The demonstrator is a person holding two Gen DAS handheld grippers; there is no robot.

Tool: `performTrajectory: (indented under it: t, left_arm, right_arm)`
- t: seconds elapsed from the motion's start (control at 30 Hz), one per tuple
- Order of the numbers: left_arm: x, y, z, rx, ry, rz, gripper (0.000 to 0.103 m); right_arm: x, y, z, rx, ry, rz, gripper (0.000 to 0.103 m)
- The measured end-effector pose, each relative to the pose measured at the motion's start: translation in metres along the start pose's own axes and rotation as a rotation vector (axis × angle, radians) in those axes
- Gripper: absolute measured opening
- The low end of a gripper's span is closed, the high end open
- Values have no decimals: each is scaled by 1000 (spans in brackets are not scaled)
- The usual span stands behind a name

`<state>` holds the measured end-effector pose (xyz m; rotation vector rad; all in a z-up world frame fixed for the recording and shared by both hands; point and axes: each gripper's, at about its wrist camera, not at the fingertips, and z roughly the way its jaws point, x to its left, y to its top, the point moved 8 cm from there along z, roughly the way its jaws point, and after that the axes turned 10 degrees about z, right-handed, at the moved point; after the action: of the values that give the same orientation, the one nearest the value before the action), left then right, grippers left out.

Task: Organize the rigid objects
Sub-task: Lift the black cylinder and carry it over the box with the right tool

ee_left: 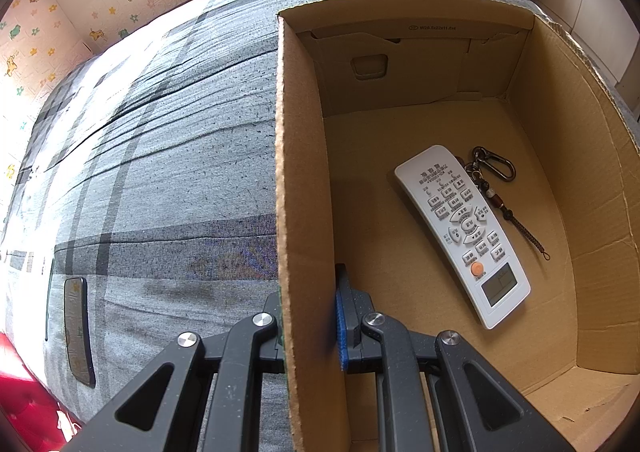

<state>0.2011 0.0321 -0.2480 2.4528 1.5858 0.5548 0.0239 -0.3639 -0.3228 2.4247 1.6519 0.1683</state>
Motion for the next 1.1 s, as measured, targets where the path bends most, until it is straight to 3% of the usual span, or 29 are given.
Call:
performTrajectory:
  t: [0.47, 1.1]
  left_arm:
    - [1, -1, 1, 0, -1, -2, 14]
    - [2, -1, 0, -3, -9, -7, 14]
  right_arm:
    - [7, 17, -48, -77, 14, -20, 45]
    - [65, 57, -95, -177, 50, -105, 45]
